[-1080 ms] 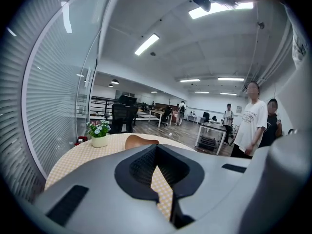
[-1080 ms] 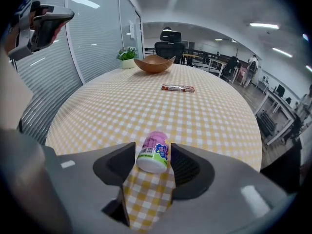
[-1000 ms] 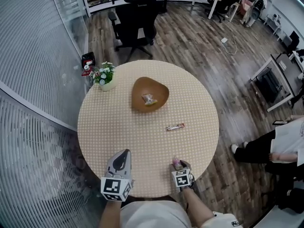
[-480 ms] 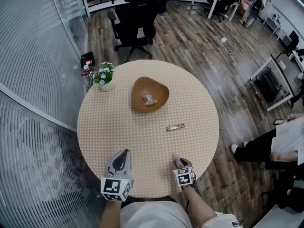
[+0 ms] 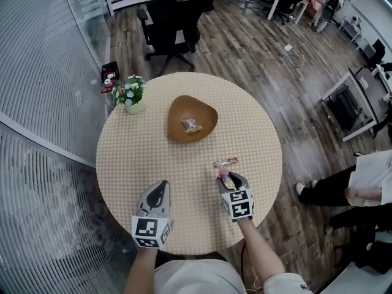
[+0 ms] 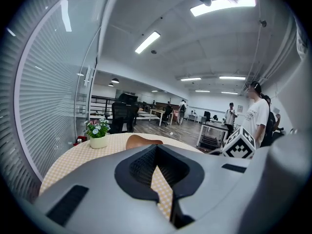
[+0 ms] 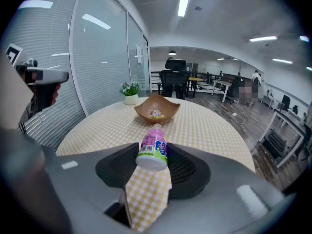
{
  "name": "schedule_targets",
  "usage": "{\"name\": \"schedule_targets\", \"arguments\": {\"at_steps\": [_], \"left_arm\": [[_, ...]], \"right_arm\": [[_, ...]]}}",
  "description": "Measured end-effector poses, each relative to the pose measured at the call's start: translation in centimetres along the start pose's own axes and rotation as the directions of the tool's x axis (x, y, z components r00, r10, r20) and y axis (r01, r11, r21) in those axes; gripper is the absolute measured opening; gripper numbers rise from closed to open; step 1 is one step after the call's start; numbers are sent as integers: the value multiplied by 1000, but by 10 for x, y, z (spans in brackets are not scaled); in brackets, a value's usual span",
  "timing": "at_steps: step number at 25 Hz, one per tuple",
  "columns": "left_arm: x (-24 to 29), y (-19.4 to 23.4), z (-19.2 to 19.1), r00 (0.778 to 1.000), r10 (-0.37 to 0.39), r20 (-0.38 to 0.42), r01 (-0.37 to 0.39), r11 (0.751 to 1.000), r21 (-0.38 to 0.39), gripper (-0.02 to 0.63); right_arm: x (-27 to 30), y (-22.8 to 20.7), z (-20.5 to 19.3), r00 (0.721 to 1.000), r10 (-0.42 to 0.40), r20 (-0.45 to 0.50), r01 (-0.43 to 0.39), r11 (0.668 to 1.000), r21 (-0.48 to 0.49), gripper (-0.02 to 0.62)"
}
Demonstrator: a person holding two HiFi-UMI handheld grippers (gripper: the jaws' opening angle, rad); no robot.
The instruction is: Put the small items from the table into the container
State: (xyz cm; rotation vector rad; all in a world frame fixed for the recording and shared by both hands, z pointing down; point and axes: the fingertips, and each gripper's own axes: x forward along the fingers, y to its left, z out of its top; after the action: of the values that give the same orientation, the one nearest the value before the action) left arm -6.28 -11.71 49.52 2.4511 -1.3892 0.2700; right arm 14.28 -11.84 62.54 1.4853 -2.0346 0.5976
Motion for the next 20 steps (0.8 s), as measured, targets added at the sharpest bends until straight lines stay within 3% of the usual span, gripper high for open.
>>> {"name": "schedule_targets", "arguments": {"at_steps": [9,20], "left_arm": [[35,25,3,999,41,-9,-42,999,-26,2],[52,73,3,994,105,-16,-105,992,-73,2]], "right_arm": [[56,5,102,997,61,52,-56,995,-82,175],[171,18,149,993,115,-2,-114,989,-90,175]]}}
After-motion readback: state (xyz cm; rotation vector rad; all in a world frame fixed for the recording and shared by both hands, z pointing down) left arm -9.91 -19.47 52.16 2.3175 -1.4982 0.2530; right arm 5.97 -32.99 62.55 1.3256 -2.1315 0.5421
